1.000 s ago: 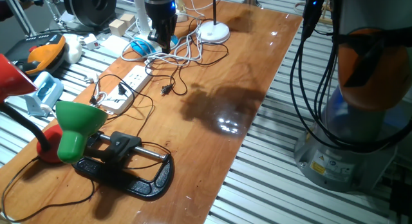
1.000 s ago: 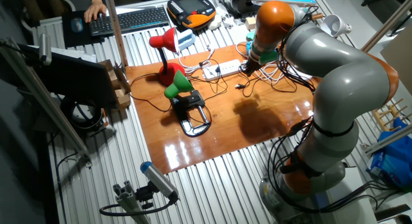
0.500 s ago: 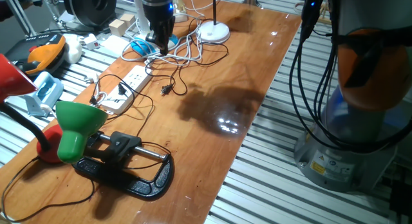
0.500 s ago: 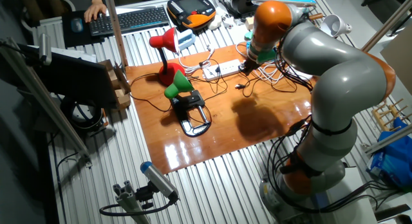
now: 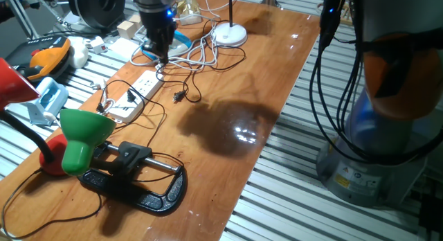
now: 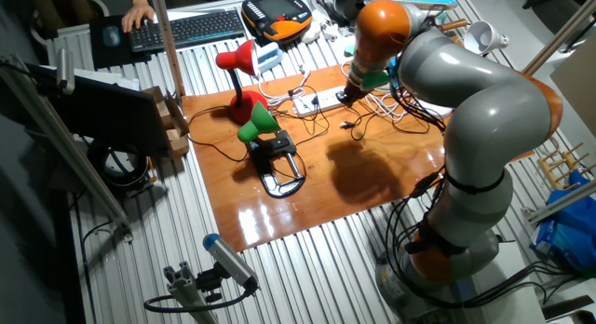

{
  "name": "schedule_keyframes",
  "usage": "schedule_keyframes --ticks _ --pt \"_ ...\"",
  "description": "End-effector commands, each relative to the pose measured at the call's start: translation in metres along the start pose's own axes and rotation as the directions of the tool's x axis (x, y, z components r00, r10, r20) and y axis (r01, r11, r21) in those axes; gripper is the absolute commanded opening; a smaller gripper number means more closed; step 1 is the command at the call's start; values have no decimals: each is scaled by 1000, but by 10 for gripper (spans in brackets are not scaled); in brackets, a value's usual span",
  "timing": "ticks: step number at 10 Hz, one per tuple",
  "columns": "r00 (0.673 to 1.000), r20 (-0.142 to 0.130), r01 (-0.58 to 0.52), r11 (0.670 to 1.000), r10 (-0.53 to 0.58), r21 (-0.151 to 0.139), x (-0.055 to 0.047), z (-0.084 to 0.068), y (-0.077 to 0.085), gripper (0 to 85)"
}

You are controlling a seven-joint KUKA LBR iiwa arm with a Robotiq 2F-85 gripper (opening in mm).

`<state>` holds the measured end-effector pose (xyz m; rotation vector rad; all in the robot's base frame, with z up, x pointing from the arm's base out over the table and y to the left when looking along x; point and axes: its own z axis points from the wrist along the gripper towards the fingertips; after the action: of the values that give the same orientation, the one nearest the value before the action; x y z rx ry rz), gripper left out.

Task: Plug in the power cord of the desk lamp, turn on the socket, and light up the desk lamp

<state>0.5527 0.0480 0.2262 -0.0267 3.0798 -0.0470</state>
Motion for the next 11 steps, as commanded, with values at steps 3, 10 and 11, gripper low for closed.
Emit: schedule_keyframes --ticks 3,10,11 --pt "1000 0 -8 1000 8 5 -3 -3 20 0" --pt "998 49 50 999 -50 4 -8 4 34 0" --pt "998 49 41 999 -42 11 -9 5 36 0"
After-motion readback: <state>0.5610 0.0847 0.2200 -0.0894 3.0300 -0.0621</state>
